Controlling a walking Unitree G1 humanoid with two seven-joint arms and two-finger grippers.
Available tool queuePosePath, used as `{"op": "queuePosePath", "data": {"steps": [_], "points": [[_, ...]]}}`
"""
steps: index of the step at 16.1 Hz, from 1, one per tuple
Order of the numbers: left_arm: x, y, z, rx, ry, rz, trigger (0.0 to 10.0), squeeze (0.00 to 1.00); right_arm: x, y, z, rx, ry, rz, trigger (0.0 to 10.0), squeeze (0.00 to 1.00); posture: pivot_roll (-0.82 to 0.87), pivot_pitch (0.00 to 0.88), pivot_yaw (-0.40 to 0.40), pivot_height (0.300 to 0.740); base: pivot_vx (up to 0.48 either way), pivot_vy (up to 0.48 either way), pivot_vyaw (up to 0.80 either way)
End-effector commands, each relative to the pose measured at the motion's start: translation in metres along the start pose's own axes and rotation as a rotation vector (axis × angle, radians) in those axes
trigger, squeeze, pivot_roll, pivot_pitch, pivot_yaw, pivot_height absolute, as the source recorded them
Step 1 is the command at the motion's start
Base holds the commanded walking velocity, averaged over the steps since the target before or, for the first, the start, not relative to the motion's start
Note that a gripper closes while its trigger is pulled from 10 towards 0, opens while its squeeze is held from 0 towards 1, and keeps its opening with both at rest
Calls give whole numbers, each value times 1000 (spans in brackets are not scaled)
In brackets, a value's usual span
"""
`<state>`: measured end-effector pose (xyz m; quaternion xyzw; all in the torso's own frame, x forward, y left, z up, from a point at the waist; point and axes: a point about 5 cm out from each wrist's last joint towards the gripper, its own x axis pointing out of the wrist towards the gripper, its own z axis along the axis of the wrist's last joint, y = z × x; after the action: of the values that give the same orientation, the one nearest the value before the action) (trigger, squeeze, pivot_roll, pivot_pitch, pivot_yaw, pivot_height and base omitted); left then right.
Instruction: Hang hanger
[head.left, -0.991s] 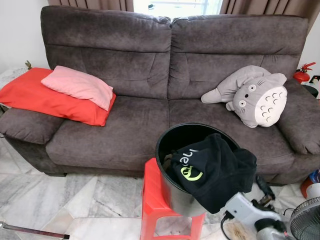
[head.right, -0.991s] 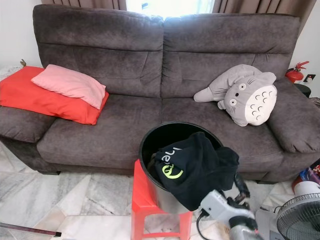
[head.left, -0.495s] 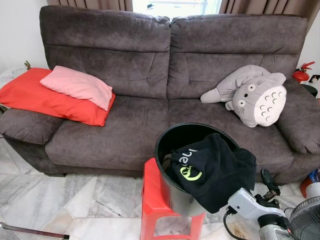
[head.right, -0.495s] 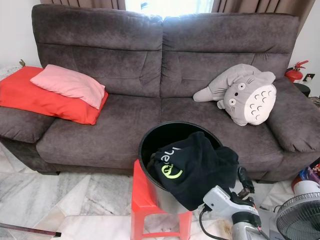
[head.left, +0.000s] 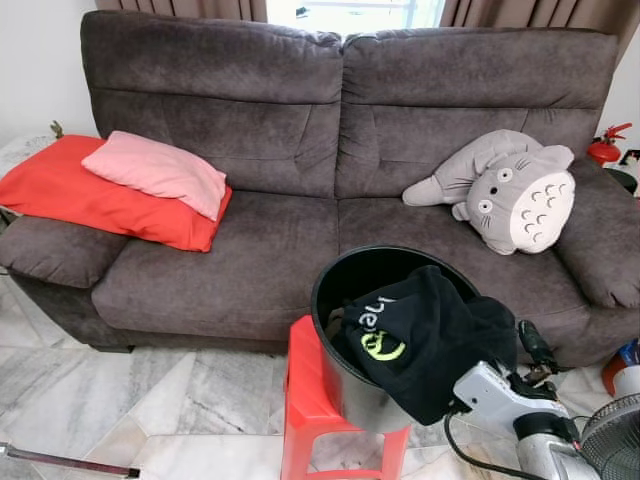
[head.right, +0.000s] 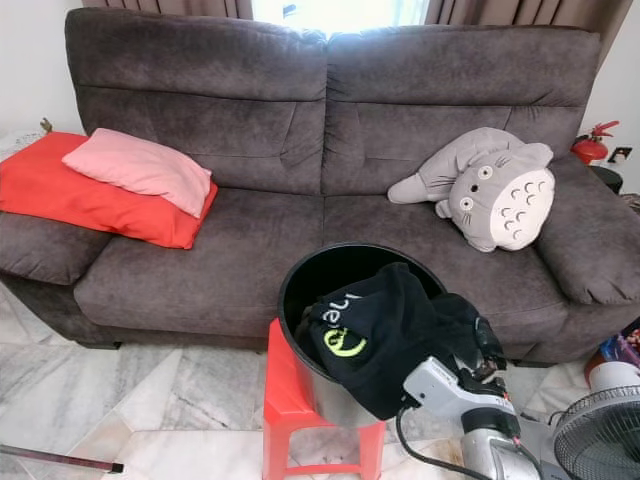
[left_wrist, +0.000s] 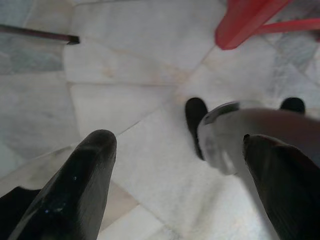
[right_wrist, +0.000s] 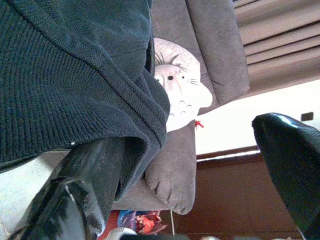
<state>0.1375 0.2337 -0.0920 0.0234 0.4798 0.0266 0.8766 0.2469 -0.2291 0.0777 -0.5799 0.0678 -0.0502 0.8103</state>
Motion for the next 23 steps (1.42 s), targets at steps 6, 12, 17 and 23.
{"op": "queuePosePath", "data": {"steps": [6, 12, 17, 23], "points": [[-1, -11, -10, 12, 31, -10, 10000, 0, 5, 2, -4, -42, 12, 92, 10000, 0, -116, 63, 7, 740, 0, 0, 0], [3, -17, -2, 16, 27, -9, 10000, 0, 13, -9, 17, -74, -151, 143, 10000, 0, -117, 62, 7, 740, 0, 0, 0], [4, -31, -6, 17, 40, -24, 10000, 0, -2, 6, 1, -104, -29, 355, 10000, 0, -122, 61, 8, 740, 0, 0, 0], [3, -28, -10, 18, 63, -12, 10000, 0, 14, -15, 20, -130, -163, 212, 10000, 0, -117, 46, 8, 740, 0, 0, 0]]}}
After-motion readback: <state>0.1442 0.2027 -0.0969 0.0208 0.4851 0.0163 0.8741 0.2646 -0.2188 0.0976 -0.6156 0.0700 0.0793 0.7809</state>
